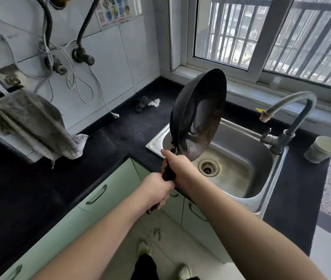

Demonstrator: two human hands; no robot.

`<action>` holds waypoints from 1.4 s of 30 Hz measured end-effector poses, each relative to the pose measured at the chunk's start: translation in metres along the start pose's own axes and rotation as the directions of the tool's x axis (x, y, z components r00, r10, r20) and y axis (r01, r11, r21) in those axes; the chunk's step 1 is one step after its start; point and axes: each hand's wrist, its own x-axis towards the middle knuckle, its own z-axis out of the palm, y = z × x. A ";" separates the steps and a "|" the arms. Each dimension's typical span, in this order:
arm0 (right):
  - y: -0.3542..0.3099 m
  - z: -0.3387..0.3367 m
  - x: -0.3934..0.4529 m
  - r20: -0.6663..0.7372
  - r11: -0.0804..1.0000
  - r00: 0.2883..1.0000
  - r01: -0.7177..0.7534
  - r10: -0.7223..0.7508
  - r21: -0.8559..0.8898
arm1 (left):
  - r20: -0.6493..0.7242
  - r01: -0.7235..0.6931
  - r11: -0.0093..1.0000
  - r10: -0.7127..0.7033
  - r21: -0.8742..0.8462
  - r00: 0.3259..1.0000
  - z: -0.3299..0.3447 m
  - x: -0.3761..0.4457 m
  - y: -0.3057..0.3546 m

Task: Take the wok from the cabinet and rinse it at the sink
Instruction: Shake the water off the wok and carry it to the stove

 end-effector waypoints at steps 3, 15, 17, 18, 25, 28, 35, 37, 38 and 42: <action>0.001 0.008 -0.010 0.034 1.000 0.999 0.016 -0.017 0.021 | 0.114 0.043 0.976 -0.019 -0.215 0.993 -0.012 -0.011 -0.002; 0.028 0.074 -0.042 0.343 0.944 0.913 -0.289 0.222 0.158 | 0.219 0.181 0.697 -0.036 -0.694 0.975 -0.050 -0.075 -0.031; 0.041 0.090 -0.051 0.359 0.947 0.899 -0.303 0.249 0.104 | 0.185 0.166 0.674 -0.044 -0.720 0.982 -0.058 -0.090 -0.046; 0.047 0.098 -0.056 0.358 0.951 0.896 -0.303 0.261 0.067 | 0.168 0.157 0.662 -0.047 -0.733 0.985 -0.061 -0.097 -0.055; 0.105 0.159 -0.111 0.298 0.955 0.911 -0.243 0.286 -0.173 | 0.079 0.085 0.523 -0.034 -0.848 0.996 -0.077 -0.170 -0.122; 0.139 0.183 -0.144 0.328 0.933 0.896 -0.204 0.300 -0.297 | 0.011 0.027 0.469 -0.038 -0.883 0.999 -0.078 -0.212 -0.154; 0.224 0.231 -0.226 0.402 0.831 0.831 -0.122 0.384 -0.543 | -0.155 -0.128 0.309 -0.063 -0.943 0.986 -0.071 -0.315 -0.233; 0.247 0.244 -0.250 0.423 0.806 0.805 -0.111 0.416 -0.582 | -0.203 -0.176 0.268 -0.074 -0.947 0.976 -0.068 -0.342 -0.254; 0.258 0.251 -0.262 0.435 0.790 0.788 -0.103 0.435 -0.604 | -0.226 -0.199 0.251 -0.082 -0.947 0.971 -0.067 -0.355 -0.264; 0.299 0.273 -0.305 0.481 0.741 0.718 -0.073 0.503 -0.667 | -0.319 -0.295 0.191 -0.112 -0.936 0.941 -0.060 -0.406 -0.302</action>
